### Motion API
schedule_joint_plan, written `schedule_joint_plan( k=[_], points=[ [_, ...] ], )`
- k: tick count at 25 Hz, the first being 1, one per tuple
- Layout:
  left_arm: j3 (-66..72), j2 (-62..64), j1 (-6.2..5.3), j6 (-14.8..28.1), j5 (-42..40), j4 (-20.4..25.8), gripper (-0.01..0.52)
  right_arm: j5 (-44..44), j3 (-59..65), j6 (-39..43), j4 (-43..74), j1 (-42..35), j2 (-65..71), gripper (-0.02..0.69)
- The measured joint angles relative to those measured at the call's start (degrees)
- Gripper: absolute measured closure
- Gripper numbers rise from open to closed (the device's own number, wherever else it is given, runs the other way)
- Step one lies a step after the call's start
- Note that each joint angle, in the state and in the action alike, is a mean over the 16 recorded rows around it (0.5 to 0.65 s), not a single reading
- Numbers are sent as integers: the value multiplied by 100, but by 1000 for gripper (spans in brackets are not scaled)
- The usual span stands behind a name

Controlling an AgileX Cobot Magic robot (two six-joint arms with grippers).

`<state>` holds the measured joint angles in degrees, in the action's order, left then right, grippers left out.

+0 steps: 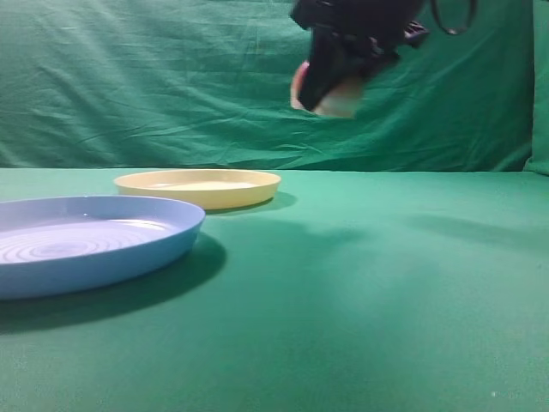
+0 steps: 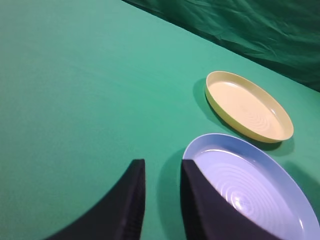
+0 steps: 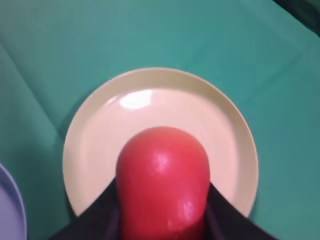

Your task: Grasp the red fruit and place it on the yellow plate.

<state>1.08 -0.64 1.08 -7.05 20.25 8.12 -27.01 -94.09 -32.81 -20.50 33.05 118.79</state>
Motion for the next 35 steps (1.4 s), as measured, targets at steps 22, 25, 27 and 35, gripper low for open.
schedule_joint_plan(
  k=[22,25,27,35],
  points=[
    [0,0,0,0,0,0,357,-367,-1280,3,217,159,697,85],
    [0,0,0,0,0,0,357,-710,-1281,86,343,159,302,178],
    [0,0,0,0,0,0,357,-1008,-1283,200,457,159,-15,255],
    [0,0,0,0,0,0,357,-2386,-1076,1059,1026,159,-1456,558]
  ],
)
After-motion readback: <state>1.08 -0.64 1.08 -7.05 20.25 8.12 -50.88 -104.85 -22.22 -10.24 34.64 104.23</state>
